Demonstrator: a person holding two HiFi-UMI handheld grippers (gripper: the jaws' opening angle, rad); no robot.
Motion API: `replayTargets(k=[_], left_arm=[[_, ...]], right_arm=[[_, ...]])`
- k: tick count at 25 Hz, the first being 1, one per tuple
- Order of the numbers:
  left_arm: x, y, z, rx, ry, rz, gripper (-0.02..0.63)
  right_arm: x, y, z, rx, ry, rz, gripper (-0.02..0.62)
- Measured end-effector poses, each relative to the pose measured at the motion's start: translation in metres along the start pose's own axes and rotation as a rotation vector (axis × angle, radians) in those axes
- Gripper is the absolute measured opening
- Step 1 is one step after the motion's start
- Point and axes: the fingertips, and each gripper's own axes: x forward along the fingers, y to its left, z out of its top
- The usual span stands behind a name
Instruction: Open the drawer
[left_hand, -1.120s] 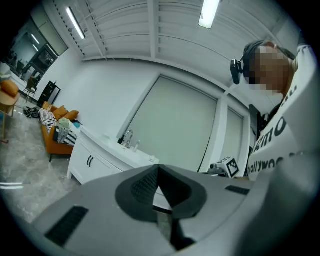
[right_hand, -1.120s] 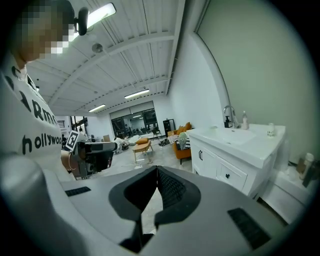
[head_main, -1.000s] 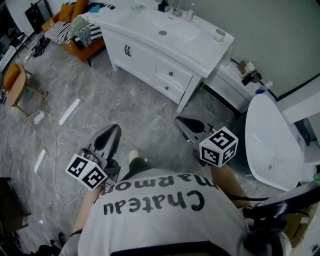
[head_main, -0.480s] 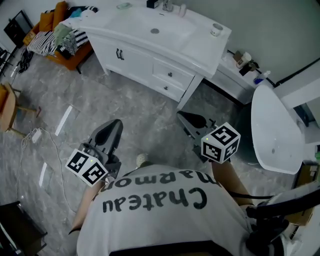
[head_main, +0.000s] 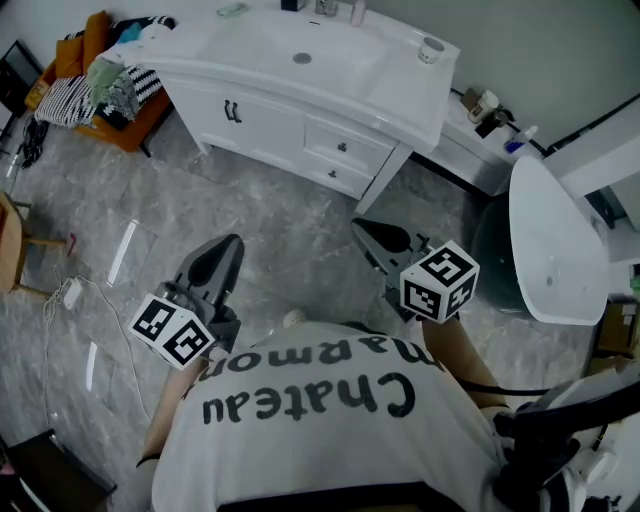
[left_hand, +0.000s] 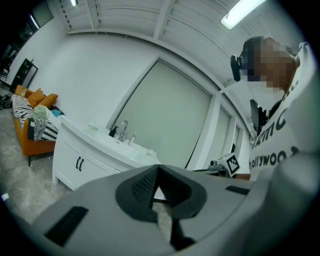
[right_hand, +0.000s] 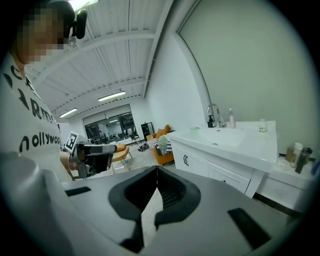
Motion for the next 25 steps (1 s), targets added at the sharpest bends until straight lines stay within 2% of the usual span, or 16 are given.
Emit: replayTargets(k=[9, 14, 19, 25], left_arm=[[0.003, 0.021, 0.009, -0.009, 0.014, -0.004, 0.008], [0.015, 0.029, 0.011, -0.018, 0.03, -0.021, 0.008], [0.038, 0.037, 0.012, -0.031, 0.009, -0.024, 0.008], [0.071, 0.054, 0.005, -0.013, 0.049, -0.046, 0.008]], right_arm=[[0.024, -0.008, 0.008, 0.005, 0.01, -0.016, 0.011], [0.032, -0.02, 0.009, 0.036, -0.008, -0.054, 0.011], [0.042, -0.047, 0.001, 0.086, -0.025, -0.103, 0.011], [0.066, -0.095, -0.012, 0.159, -0.035, -0.17, 0.011]])
